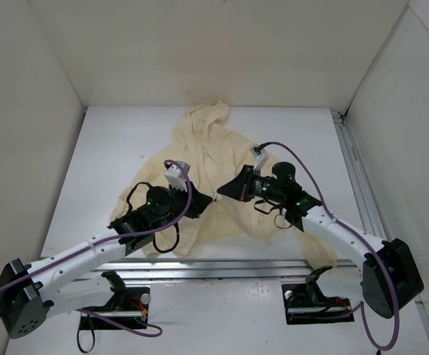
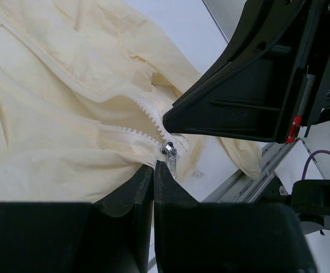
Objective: Zip up the jacket
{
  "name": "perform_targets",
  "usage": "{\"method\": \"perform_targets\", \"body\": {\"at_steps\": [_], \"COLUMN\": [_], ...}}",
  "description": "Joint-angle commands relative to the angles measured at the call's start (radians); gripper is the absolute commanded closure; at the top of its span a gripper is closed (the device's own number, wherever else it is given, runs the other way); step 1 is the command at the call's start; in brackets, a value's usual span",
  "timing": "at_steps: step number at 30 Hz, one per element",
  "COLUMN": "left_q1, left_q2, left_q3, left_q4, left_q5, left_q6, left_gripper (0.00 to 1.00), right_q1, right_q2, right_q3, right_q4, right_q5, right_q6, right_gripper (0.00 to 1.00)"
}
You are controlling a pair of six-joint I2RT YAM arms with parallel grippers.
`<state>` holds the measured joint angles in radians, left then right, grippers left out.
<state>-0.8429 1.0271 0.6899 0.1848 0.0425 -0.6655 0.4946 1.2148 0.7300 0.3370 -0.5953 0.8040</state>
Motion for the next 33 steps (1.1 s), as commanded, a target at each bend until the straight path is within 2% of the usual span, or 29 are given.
{"method": "perform_targets", "body": {"at_steps": [1,9,23,33], "left_q1": [-0.005,-0.005,-0.005,-0.005], "left_q2": [0.002,0.018,-0.007,0.027], "left_q3": [0.014,0.019,0.031,0.026], "left_q4": [0.091,0.084,0.085,0.096], "left_q5": [0.051,0.08,0.099,0.174], "left_q6": [0.015,0.023,0.058,0.075], "left_gripper": [1.0,1.0,1.0,1.0], "right_q1": [-0.004,-0.013,0.021,0.055], "right_q2": [-0.001,-0.001,0.043,0.078], "right_q3": [0.063,0.082,0.089,0.143], "right_q4": [0.105,0.097,-0.021,-0.069], "right_q5": [-0.005,-0.023,0.022,0.031], "right_q6": [0.017,0.015,-0.08,-0.115], "right_gripper": [1.0,1.0,1.0,1.0]}}
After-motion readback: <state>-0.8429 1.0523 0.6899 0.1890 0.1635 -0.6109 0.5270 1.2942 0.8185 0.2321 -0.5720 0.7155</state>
